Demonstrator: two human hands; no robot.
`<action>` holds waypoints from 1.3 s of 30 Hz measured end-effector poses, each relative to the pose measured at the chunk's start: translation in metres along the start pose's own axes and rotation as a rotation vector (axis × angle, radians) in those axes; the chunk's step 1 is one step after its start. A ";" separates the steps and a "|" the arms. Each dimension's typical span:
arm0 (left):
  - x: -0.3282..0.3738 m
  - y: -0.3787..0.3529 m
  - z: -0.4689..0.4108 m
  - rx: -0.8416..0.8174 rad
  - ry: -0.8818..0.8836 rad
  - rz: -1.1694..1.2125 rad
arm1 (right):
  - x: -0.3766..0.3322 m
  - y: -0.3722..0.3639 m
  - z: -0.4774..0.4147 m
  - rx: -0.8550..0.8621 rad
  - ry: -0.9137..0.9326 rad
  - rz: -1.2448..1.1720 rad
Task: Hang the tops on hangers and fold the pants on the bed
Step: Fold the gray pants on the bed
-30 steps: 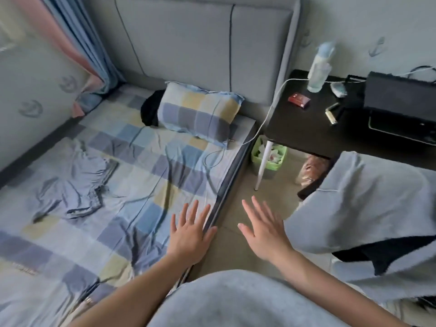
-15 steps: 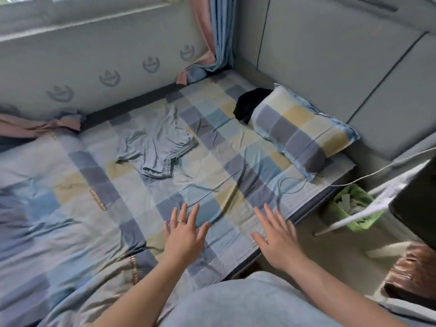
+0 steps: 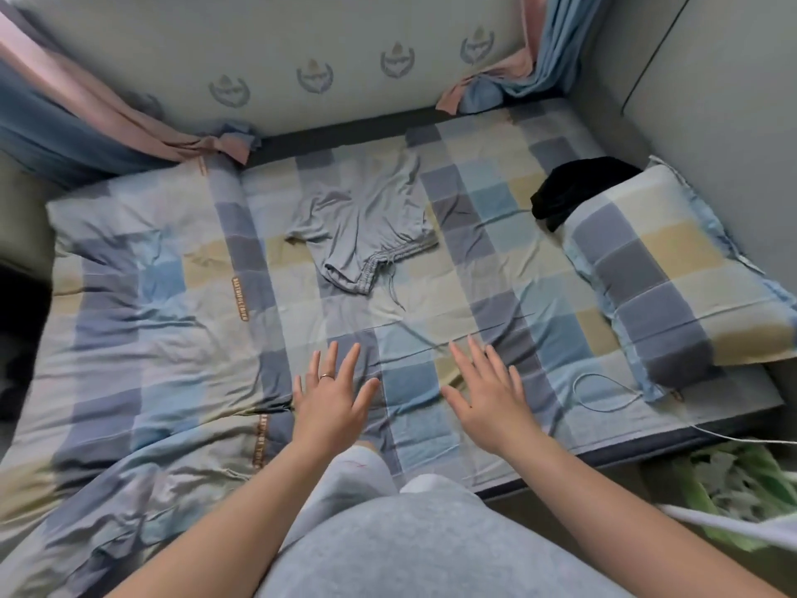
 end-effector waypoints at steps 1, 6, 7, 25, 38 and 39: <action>0.000 0.001 -0.006 0.004 0.005 0.001 | 0.000 0.002 -0.007 0.006 0.006 -0.006; 0.000 0.003 -0.068 0.028 -0.021 0.032 | -0.002 0.008 -0.057 0.075 0.040 0.047; -0.004 0.000 -0.083 0.031 -0.030 0.032 | -0.006 0.007 -0.072 0.089 0.049 0.069; -0.175 0.084 -0.270 0.108 0.004 0.143 | -0.195 0.007 -0.317 0.087 0.161 0.372; -0.193 0.089 -0.333 0.119 0.235 0.200 | -0.193 0.023 -0.439 -0.031 0.291 0.414; -0.195 0.085 -0.343 0.119 0.261 0.216 | -0.190 0.022 -0.453 -0.049 0.305 0.426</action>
Point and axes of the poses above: each hand's wrist, its own z-axis away from the middle knuckle, its own y-axis out of the back of the hand, x = y × z, the point moved 6 cm from there along -z, towards the middle knuckle, and after that the axes turned 9 degrees about z, right-handed, at the moved point
